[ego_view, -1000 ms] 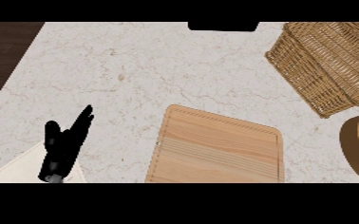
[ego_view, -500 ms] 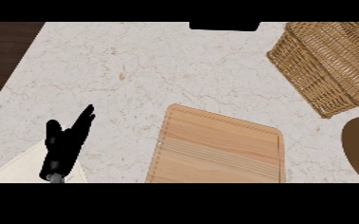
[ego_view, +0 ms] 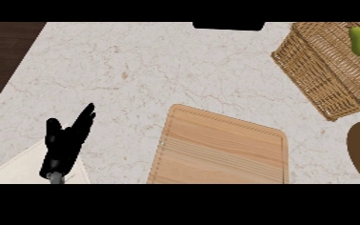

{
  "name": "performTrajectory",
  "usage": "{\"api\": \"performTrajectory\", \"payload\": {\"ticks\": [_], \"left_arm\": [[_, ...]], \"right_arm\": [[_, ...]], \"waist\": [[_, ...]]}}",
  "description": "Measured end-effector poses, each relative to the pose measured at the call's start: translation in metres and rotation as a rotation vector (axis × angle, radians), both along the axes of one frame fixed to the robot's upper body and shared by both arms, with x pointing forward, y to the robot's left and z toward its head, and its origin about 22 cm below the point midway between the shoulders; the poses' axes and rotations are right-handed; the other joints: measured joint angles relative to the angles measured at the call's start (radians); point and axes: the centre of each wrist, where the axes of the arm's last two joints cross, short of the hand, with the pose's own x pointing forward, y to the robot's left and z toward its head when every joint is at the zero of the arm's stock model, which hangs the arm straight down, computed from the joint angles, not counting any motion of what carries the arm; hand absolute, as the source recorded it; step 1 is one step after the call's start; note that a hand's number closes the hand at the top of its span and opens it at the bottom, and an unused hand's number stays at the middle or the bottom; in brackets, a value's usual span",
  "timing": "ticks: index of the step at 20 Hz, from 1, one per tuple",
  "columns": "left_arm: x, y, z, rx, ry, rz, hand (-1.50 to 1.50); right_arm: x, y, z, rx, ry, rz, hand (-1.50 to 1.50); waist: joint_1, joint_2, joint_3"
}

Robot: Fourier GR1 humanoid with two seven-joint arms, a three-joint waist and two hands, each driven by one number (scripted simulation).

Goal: Pick the pear from the cutting board and place it in the basket

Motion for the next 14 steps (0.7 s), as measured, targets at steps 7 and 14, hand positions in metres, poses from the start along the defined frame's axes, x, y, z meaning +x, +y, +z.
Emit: {"api": "performTrajectory", "payload": {"ticks": [7, 14], "left_arm": [[0.001, -0.002, 0.001, 0.005, -0.003, -0.006, 0.0], [0.0, -0.002, 0.001, -0.001, -0.004, -0.005, 0.0]], "right_arm": [[-0.008, -0.015, 0.008, 0.023, -0.062, -0.004, -1.5], [-0.029, -0.041, 0.025, 0.159, -0.086, -0.073, -1.5]], "waist": [[0.006, 0.002, 0.0], [0.003, 0.003, 0.0]]}}
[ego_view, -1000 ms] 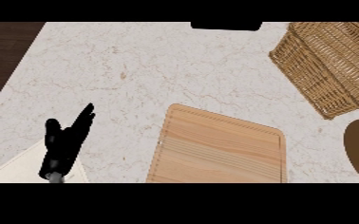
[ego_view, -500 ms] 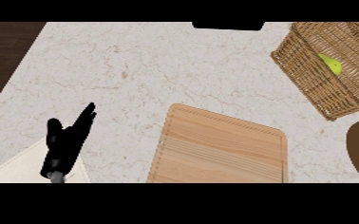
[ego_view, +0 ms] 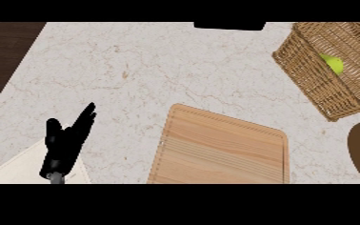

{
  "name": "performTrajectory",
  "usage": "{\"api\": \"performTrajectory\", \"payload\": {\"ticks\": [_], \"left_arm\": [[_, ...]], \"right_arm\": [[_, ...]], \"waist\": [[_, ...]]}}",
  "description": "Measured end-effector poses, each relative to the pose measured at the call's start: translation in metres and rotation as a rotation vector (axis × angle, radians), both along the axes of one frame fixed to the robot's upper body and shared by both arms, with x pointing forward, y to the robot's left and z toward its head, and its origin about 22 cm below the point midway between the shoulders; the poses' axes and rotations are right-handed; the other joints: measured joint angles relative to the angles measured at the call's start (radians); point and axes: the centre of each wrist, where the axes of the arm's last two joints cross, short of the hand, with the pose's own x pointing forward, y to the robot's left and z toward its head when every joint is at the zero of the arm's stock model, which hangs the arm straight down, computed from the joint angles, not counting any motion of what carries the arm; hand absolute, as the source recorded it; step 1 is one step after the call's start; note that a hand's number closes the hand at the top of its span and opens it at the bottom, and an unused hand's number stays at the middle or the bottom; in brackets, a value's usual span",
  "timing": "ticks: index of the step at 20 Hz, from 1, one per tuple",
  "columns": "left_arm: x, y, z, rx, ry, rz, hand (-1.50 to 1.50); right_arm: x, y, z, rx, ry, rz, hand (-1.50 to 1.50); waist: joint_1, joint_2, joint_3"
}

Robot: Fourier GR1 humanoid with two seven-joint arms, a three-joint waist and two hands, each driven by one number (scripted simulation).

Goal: Pick the pear from the cutting board and place it in the basket

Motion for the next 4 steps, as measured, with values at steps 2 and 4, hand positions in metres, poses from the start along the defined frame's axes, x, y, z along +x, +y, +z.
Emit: {"api": "performTrajectory", "payload": {"ticks": [2, 4], "left_arm": [[0.0, 0.0, 0.001, -0.005, -0.003, 0.003, 0.0], [0.0, 0.002, 0.002, -0.004, -0.004, 0.004, 0.0]], "right_arm": [[-0.008, -0.008, 0.003, 0.025, -0.006, -0.037, -1.5], [-0.018, -0.017, 0.01, 0.036, -0.007, -0.068, -1.5]], "waist": [[0.002, 0.002, 0.0], [0.004, 0.005, 0.001]]}}
